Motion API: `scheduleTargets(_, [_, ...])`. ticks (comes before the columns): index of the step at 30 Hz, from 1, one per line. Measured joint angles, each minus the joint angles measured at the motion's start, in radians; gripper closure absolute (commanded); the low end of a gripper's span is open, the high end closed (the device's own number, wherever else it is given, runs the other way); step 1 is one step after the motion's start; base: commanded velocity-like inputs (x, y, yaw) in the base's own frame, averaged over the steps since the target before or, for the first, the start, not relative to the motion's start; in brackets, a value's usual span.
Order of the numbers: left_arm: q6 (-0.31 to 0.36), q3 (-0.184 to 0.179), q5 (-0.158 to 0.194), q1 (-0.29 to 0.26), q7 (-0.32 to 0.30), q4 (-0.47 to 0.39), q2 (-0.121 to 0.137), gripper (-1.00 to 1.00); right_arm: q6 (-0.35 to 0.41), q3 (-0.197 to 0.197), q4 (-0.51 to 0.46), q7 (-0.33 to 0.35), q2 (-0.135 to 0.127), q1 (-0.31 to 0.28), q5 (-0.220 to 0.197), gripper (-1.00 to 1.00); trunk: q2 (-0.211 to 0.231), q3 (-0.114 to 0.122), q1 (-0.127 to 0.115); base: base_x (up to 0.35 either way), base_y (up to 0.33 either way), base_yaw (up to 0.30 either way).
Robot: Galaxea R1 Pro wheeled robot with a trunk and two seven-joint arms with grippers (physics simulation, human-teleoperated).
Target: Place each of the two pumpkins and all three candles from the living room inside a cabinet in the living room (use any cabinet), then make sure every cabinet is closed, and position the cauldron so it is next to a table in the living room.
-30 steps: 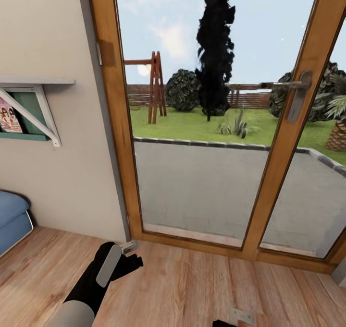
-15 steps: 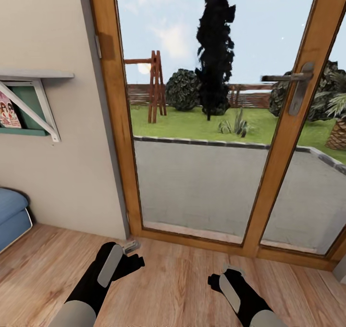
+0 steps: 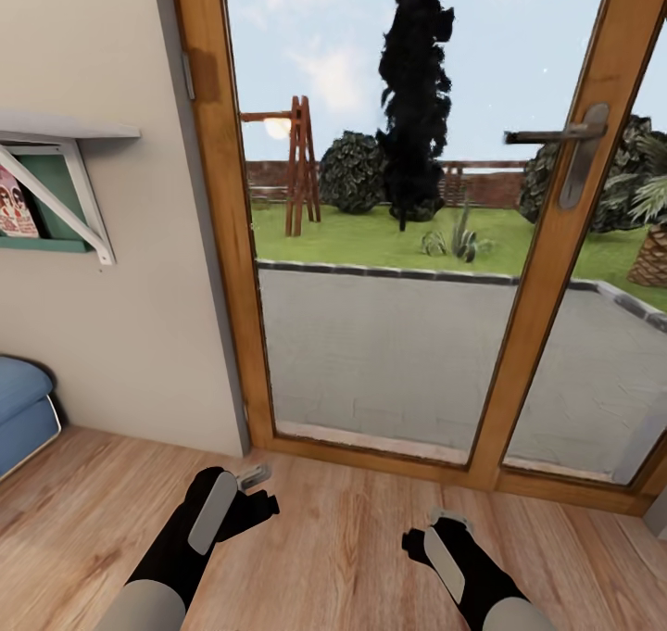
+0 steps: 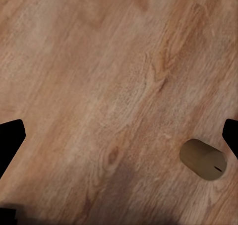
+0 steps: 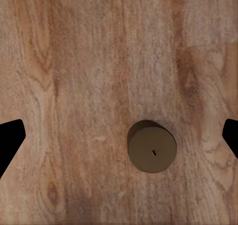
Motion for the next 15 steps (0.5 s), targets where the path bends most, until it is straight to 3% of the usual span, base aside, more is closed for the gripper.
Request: scheduleTargets(15, [0.000, -0.001, 0.000, 0.000, 0.000, 0.000, 0.000, -1.00, 0.004, 0.002, -0.029, -0.002, 0.000, 0.001, 0.002, -1.00, -0.105, -0.047, 0.058, 0.000, 0.000, 0.000])
